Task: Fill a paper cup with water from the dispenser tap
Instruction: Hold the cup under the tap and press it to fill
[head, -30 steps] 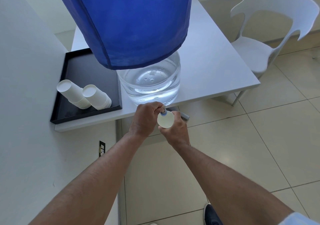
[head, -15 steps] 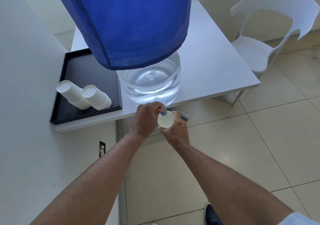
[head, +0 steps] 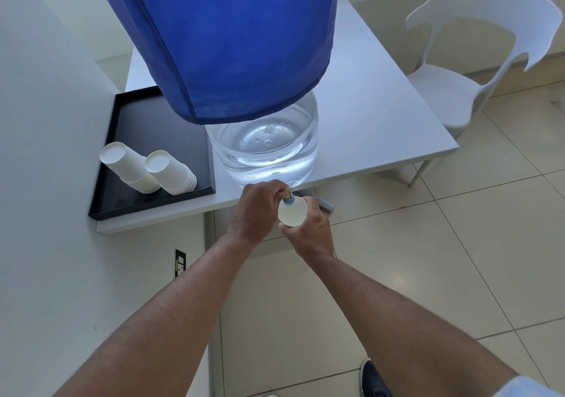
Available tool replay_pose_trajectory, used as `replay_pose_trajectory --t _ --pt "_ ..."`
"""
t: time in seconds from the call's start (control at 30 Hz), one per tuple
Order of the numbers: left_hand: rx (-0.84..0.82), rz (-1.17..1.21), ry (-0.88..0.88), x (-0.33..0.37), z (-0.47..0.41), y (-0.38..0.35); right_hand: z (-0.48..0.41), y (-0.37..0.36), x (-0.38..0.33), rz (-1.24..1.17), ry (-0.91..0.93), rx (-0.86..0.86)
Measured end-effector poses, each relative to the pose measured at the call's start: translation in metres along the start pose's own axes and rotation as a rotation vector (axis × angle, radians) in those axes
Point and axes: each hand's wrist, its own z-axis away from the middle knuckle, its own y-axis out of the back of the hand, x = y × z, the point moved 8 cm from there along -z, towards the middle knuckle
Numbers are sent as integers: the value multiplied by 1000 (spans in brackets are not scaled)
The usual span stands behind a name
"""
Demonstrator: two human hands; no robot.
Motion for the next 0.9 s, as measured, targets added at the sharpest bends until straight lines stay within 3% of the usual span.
replay_pose_trajectory --t 0.3,0.5,0.9 --pt "-86 -204 -200 16 7 -3 0 2 1 6 13 12" --pt "-186 -412 -492 26 24 -11 1 4 3 15 29 27" --pt "-57 -229 -470 30 28 -3 2 0 9 11 27 15"
